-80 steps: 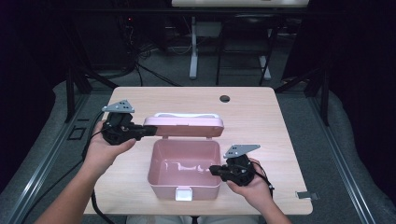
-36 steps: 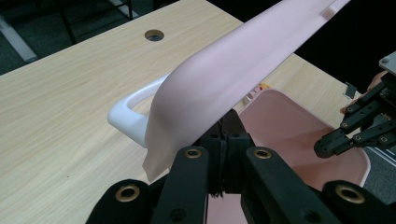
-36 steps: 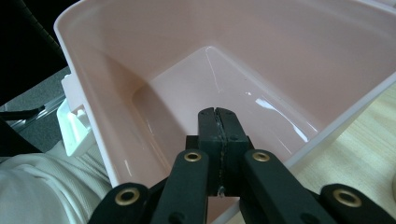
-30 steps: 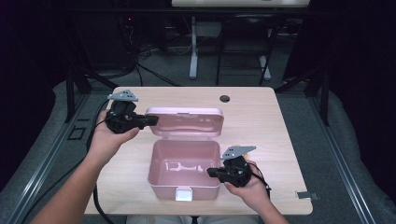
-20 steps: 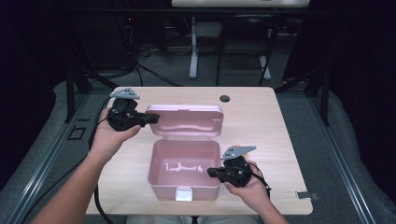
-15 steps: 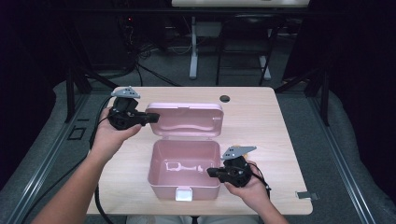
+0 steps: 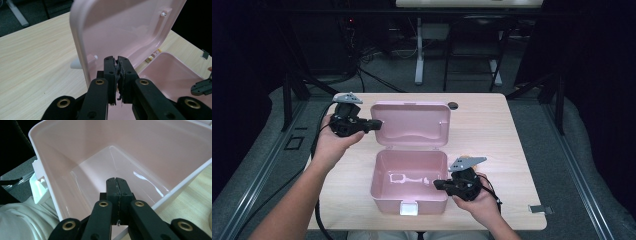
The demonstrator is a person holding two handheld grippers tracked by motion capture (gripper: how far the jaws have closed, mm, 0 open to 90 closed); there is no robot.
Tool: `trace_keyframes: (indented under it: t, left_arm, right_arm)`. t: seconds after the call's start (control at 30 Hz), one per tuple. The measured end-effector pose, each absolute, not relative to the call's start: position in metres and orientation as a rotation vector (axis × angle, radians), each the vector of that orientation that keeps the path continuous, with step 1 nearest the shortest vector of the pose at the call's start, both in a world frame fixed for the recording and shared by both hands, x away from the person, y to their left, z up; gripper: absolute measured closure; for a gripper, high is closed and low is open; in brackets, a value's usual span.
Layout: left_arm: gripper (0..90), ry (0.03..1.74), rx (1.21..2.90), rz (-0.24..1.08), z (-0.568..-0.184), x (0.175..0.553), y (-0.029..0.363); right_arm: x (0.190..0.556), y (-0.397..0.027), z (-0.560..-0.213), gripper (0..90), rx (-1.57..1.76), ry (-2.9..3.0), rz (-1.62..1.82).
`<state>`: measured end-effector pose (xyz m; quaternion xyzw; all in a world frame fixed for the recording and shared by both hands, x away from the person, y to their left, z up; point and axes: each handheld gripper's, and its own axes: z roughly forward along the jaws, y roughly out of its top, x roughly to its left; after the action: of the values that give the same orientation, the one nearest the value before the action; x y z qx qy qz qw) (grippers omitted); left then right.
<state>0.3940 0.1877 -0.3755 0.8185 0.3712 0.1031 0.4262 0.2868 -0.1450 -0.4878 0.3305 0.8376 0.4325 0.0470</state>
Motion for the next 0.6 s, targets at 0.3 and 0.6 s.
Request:
trace_keyframes:
  t: [0.3, 0.6]
  left_arm:
    - [75.3, 0.965, 2.03, 0.244, -0.387, 0.397, 0.193]
    - [66.8, 0.985, 2.012, 0.264, -0.401, 0.393, 0.203]
  right_arm:
    - [0.287, -0.145, -0.488, 90.0, 1.006, 2.556, 1.313]
    - [0.288, -0.146, -0.488, 90.0, 1.011, 2.558, 1.333]
